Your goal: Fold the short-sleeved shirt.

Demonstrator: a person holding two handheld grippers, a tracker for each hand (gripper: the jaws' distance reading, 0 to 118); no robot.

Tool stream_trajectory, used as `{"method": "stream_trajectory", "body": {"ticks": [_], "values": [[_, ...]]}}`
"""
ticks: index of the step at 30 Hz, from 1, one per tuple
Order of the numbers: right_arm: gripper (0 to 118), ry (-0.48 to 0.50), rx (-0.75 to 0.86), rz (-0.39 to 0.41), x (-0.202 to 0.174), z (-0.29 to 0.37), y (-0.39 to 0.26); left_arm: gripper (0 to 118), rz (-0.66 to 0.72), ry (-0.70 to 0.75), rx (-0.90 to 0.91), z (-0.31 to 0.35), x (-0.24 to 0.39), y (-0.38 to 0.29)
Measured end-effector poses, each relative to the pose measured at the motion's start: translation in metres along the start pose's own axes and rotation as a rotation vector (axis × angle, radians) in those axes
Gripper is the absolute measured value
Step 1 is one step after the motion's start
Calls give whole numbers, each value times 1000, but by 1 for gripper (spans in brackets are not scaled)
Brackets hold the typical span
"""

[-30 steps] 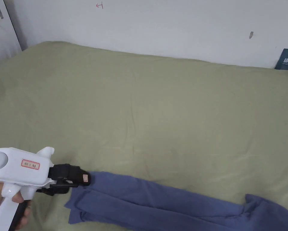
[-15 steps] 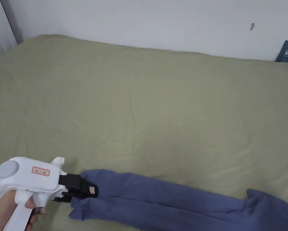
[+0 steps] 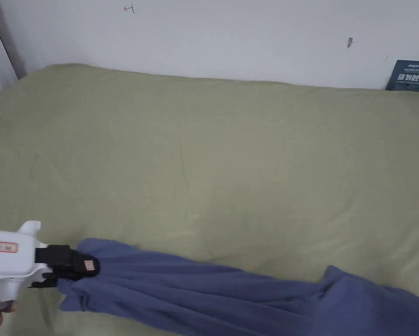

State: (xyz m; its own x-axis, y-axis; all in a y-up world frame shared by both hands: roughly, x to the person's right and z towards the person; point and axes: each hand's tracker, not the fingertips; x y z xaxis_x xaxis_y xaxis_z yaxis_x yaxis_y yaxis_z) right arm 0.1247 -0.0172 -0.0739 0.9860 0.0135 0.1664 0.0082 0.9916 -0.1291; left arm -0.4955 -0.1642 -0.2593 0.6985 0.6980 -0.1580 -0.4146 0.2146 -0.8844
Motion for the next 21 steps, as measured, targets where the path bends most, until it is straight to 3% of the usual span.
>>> {"method": "stream_trajectory", "body": {"ticks": [5, 10, 12, 16, 21], "values": [[0, 20, 11, -9, 0, 1, 2, 9, -13, 92, 40, 45, -6, -3], [0, 32, 9, -16, -4, 2, 3, 9, -119, 125, 78, 51, 49, -13], [0, 33, 12, -20, -4, 5, 3, 9, -208, 168, 64, 40, 83, -19], [0, 20, 21, 5, 1, 10, 3, 9, -309, 106, -7, 8, 145, -37], [0, 4, 9, -19, 15, 15, 0, 9, -472, 188, -98, -49, 203, -63]]}}
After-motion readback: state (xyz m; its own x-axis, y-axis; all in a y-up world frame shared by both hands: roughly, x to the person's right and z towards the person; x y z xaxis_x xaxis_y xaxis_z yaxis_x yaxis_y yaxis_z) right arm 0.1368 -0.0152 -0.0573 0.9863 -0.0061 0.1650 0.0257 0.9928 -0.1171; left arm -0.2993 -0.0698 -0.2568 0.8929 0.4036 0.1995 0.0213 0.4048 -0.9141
